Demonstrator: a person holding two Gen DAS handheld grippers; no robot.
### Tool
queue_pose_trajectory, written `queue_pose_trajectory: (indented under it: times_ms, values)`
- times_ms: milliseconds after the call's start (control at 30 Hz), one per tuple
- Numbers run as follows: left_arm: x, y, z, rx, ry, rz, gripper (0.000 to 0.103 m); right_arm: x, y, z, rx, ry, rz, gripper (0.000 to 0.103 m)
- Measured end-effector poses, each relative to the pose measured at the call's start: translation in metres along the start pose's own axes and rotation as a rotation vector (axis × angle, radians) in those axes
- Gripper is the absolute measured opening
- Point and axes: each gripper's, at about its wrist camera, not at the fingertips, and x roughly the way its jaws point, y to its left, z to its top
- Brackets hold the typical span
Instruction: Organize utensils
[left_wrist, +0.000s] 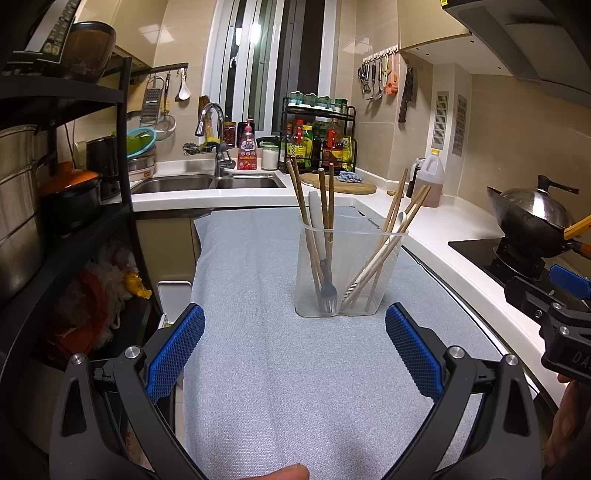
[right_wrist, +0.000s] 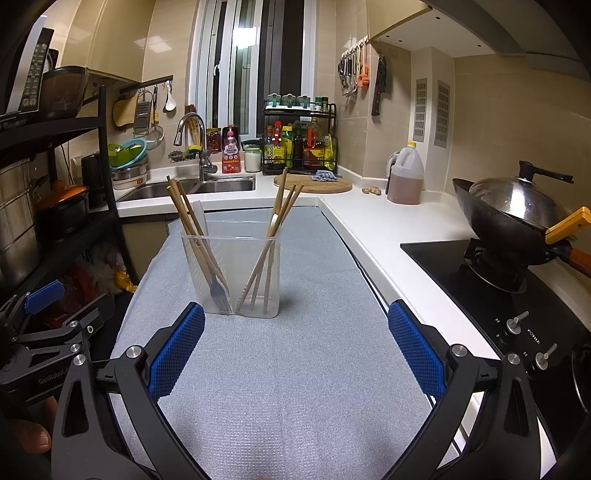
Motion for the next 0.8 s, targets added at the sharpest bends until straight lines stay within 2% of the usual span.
queue_pose_trajectory:
  times_ms: [800]
  values:
    - [0.0010, -0.0046, -0.0011, 0.007, -0.006, -0.009, 0.095, -0.0006, 0.0018, 0.0000, -0.006, 0.002, 0.001, 0.098]
